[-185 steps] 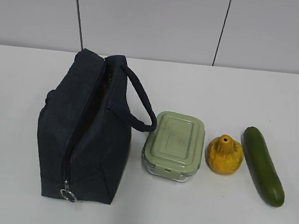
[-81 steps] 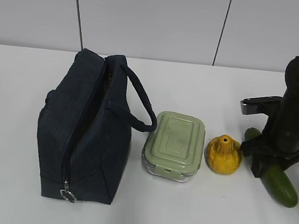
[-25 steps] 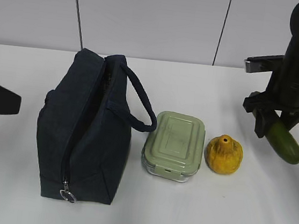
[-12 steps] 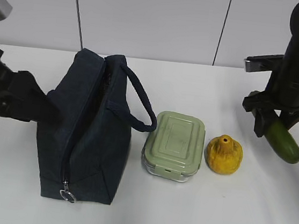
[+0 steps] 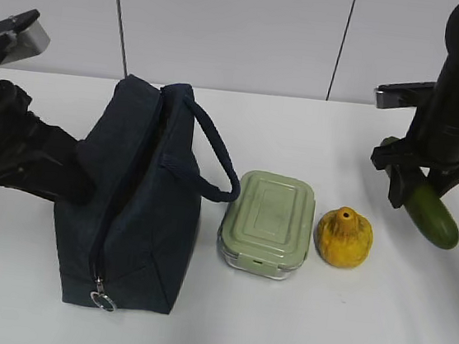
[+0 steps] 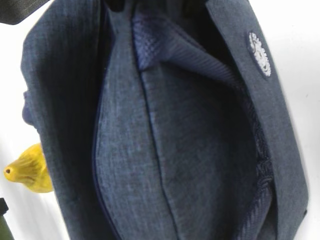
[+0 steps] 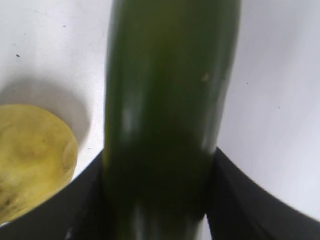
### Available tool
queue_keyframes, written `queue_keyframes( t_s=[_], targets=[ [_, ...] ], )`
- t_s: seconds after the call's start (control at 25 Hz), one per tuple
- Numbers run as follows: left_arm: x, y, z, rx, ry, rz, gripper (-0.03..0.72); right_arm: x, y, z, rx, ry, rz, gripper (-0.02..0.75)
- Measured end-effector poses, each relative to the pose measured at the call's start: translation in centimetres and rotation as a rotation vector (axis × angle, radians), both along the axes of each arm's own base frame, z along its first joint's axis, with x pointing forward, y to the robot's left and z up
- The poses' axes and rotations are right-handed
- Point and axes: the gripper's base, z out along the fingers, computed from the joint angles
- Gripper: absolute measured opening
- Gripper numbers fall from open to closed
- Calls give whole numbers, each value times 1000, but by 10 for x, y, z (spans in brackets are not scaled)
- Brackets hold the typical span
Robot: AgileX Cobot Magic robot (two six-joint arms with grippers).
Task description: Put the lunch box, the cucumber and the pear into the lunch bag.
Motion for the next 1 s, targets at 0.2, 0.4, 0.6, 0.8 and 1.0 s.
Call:
queue_keyframes(
  t_s=[0.2, 0.4, 0.6, 0.8, 1.0],
  targets=[
    [0, -2, 1, -32, 6, 15, 61, 5, 1, 9, 9, -34, -3, 380],
    [2, -3, 2, -52, 1, 32, 6, 13, 8, 24, 81, -85, -19, 380],
    [4, -3, 3, -53, -19, 45, 3, 18, 19, 36, 208, -118, -16, 380],
    [5, -2, 6, -57, -48, 60, 3, 18, 33, 44, 362, -114, 24, 380],
    [6, -2, 6, -57, -61, 69, 3, 15, 49, 52, 550, -96, 66, 380]
  ],
)
